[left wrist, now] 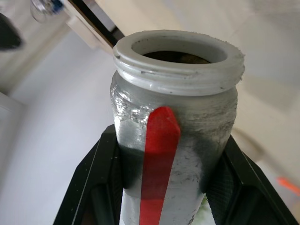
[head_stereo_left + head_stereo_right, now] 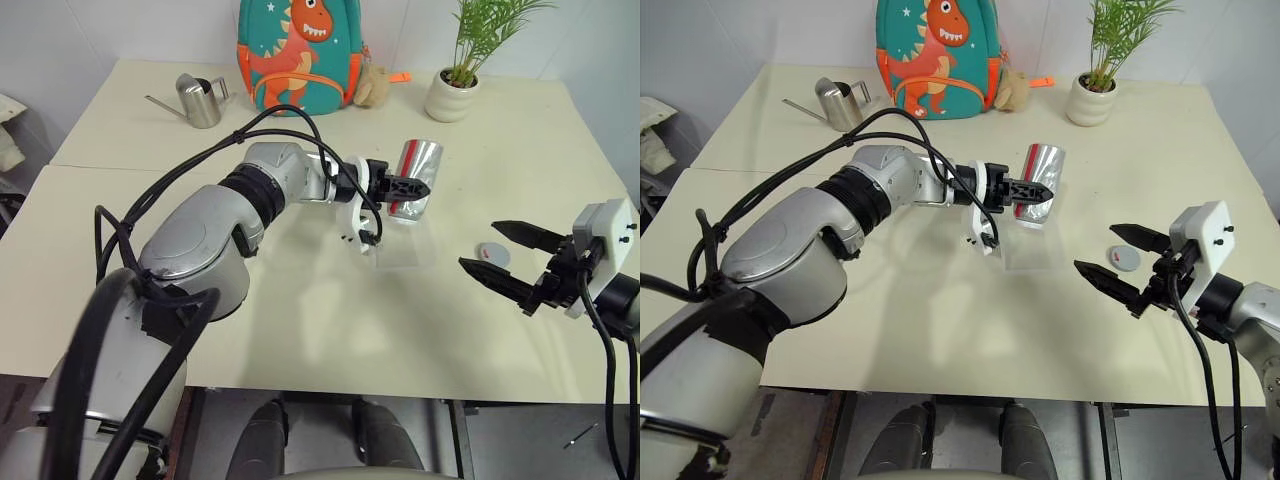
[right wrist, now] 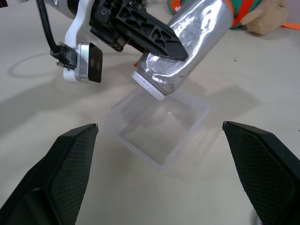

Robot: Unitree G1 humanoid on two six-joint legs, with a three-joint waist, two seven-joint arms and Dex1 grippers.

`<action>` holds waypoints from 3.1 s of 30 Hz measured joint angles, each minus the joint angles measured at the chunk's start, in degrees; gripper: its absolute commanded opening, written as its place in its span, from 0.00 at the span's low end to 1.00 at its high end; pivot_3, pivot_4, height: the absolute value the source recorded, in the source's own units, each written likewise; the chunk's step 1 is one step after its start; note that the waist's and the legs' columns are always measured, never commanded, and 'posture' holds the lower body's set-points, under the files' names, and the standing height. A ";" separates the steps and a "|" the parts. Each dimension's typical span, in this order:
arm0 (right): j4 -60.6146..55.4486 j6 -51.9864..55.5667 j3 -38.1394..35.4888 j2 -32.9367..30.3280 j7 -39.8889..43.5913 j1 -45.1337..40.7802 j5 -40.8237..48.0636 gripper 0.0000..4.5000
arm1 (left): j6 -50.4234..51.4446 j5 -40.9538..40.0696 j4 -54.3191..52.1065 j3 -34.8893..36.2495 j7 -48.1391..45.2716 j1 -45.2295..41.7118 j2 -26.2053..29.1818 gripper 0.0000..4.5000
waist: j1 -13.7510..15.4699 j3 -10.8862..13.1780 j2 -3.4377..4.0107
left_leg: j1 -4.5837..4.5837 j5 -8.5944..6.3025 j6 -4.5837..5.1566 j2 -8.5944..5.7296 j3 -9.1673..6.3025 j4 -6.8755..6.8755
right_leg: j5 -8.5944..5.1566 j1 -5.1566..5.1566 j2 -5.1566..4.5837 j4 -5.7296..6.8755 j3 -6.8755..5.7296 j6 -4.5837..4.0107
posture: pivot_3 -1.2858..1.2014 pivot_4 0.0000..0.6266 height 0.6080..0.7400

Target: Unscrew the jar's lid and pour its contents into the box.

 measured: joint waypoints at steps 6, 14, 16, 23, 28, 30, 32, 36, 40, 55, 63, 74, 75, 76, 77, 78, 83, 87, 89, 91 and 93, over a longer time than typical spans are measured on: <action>0.25 -0.68 0.90 0.47 -0.97 -0.40 -0.67 1.00 | 4.83 0.81 3.32 -0.72 1.84 -0.75 -1.94 0.42 | 0.80 0.00 0.00 | 0.00 -0.01 0.00 0.00 0.03 0.01 | 0.00 0.00 0.00 0.01 0.00 0.00 | 0.52 0.24 1.00; 0.22 -1.22 0.91 0.71 -1.70 0.02 -0.69 1.00 | 9.51 -0.40 5.54 0.53 1.55 -2.17 -3.27 0.42 | 0.84 0.00 0.00 | -0.01 -0.01 0.00 0.00 0.03 0.01 | 0.00 0.00 0.00 0.01 0.00 0.00 | 0.52 0.24 1.00; 0.20 -1.22 0.91 0.71 -1.72 0.02 -0.65 1.00 | 7.06 -4.31 5.97 3.80 -1.57 -2.20 -3.23 0.42 | 0.79 0.00 0.00 | -0.01 0.00 0.00 0.00 0.04 0.01 | 0.00 -0.01 0.00 0.02 0.00 0.00 | 0.52 0.24 1.00; 0.32 -1.21 0.91 -0.11 -0.17 0.13 -0.65 1.00 | -1.09 -28.69 7.94 26.00 -25.51 0.99 -0.77 0.42 | 0.56 -0.02 0.04 | 0.06 0.00 0.00 0.01 0.10 0.03 | 0.00 -0.02 0.00 0.16 0.03 -0.01 | 0.52 0.24 1.00; 4.36 -1.22 2.23 -3.50 2.59 -4.52 -0.75 1.00 | 2.13 -51.17 6.96 46.15 -46.99 8.47 0.68 0.42 | 0.57 -0.04 0.08 | 0.12 0.01 0.01 0.02 0.13 0.25 | -0.01 -0.02 -0.01 0.50 0.04 -0.03 | 0.52 0.24 1.00; 5.91 -1.25 3.29 -4.24 3.82 -6.25 -1.06 1.00 | 5.49 -59.30 5.25 52.87 -53.91 12.12 0.58 0.42 | 0.58 -0.05 0.08 | 0.12 0.02 0.02 0.03 0.12 0.38 | -0.01 -0.02 -0.01 0.62 0.04 -0.03 | 0.52 0.24 1.00; 8.01 -1.31 5.36 -5.07 5.42 -8.27 -1.74 1.00 | 9.52 -66.89 1.79 59.05 -59.84 16.51 0.89 0.42 | 0.51 -0.05 0.09 | 0.13 0.02 0.03 0.02 0.12 0.50 | -0.01 -0.01 -0.01 0.70 0.06 -0.03 | 0.52 0.24 1.00; 11.77 -1.46 8.02 -6.07 8.35 -11.89 -2.54 1.00 | 17.92 -78.80 -8.28 67.62 -68.18 25.74 1.14 0.42 | 0.41 -0.06 0.10 | 0.12 0.02 0.03 0.04 0.09 0.75 | -0.01 -0.01 -0.01 0.92 0.05 -0.04 | 0.52 0.24 1.00; 14.54 -1.79 10.09 -6.91 11.76 -13.56 -3.65 1.00 | 27.01 -87.50 -20.48 72.36 -73.99 34.57 1.58 0.42 | 0.40 -0.07 0.12 | 0.12 0.02 0.03 0.04 0.07 0.85 | 0.01 0.02 -0.01 0.96 0.06 -0.06 | 0.52 0.24 1.00; 19.53 -3.95 14.26 -6.90 17.45 -17.27 -6.87 1.00 | 39.96 -94.62 -37.30 73.50 -82.17 48.98 4.47 0.64 | 0.48 -0.09 0.15 | 0.15 0.02 0.03 0.04 0.06 0.91 | 0.07 0.07 -0.01 0.91 0.05 -0.10 | 0.52 0.24 1.00; 19.79 -3.98 14.47 -6.74 18.15 -17.41 -7.65 1.00 | 42.72 -94.42 -40.16 72.04 -82.71 50.05 5.67 1.00 | 0.31 -0.10 0.16 | 0.16 0.02 0.03 0.05 0.06 0.89 | 0.07 0.07 -0.01 0.89 0.05 -0.10 | 0.52 0.24 1.00; 20.86 -5.08 16.32 -6.33 18.81 -19.84 -8.73 1.00 | 50.33 -94.41 -55.11 71.47 -82.48 58.47 9.04 1.00 | -0.89 -0.10 0.17 | 0.17 0.01 0.03 0.07 0.04 0.85 | 0.07 0.09 -0.02 0.86 0.05 -0.10 | 0.52 0.24 1.00; 21.14 -5.09 16.33 -6.33 18.85 -19.87 -8.75 1.00 | 50.91 -94.41 -56.00 71.47 -82.32 59.15 9.28 1.00 | -0.90 -0.10 0.17 | 0.17 0.01 0.03 0.07 0.04 0.86 | 0.07 0.08 -0.02 0.86 0.05 -0.10 | 0.52 0.24 1.00; 21.36 -5.10 16.33 -6.33 18.90 -19.90 -8.79 1.00 | 51.64 -94.41 -57.37 71.50 -81.96 60.13 9.80 1.00 | -0.93 -0.10 0.17 | 0.17 0.01 0.03 0.07 0.04 0.86 | 0.07 0.08 -0.02 0.87 0.05 -0.10 | 0.52 0.24 1.00; 21.59 -5.10 16.33 -6.33 18.90 -19.92 -8.83 1.00 | 52.16 -94.41 -57.78 71.59 -81.71 60.46 10.04 1.00 | -0.90 -0.10 0.17 | 0.18 0.01 0.03 0.08 0.04 0.87 | 0.07 0.09 -0.02 0.88 0.05 -0.10 | 0.52 0.24 1.00; 21.75 -5.10 16.34 -6.33 18.92 -19.98 -8.85 1.00 | 52.62 -94.42 -58.02 71.77 -81.48 60.64 10.30 1.00 | -0.90 -0.10 0.17 | 0.18 0.01 0.03 0.08 0.04 0.87 | 0.08 0.09 -0.02 0.88 0.05 -0.12 | 0.52 0.24 1.00; 21.86 -5.10 16.34 -6.33 18.94 -20.20 -8.96 1.00 | 54.35 -94.89 -59.94 72.84 -81.76 62.36 13.06 1.00 | -0.93 -0.10 0.17 | 0.19 0.01 0.03 0.08 0.04 0.85 | 0.09 0.10 -0.02 0.85 0.05 -0.14 | 0.52 0.24 1.00; 21.66 -5.04 16.14 -6.35 19.13 -19.86 -8.93 1.00 | 56.47 -97.15 -62.74 74.66 -84.14 64.86 16.26 1.00 | -1.02 -0.10 0.17 | 0.19 0.01 0.03 0.11 0.04 0.78 | 0.09 0.09 -0.02 0.79 0.04 -0.14 | 0.52 0.24 1.00; 21.01 -4.85 15.62 -6.74 19.41 -18.96 -8.65 1.00 | 57.38 -100.27 -65.22 76.19 -88.49 67.47 19.43 1.00 | -1.09 -0.11 0.18 | 0.18 0.00 0.02 0.11 0.05 0.73 | 0.07 0.07 -0.02 0.77 0.04 -0.17 | 0.52 0.24 1.00; 20.84 -4.64 14.08 -8.19 19.83 -17.55 -8.60 1.00 | 55.94 -104.64 -66.50 78.65 -95.89 70.19 22.92 1.00 | -1.07 -0.10 0.19 | 0.18 -0.01 0.00 0.13 0.06 0.68 | 0.04 0.05 -0.02 0.73 0.02 -0.24 | 0.52 0.24 1.00; 20.82 -4.58 12.41 -9.26 20.43 -17.07 -8.54 1.00 | 52.93 -108.69 -65.10 81.97 -102.86 70.81 25.58 1.00 | -1.06 -0.10 0.19 | 0.20 -0.01 0.00 0.17 0.05 0.69 | 0.01 0.05 -0.02 0.74 -0.04 -0.33 | 0.52 0.24 1.00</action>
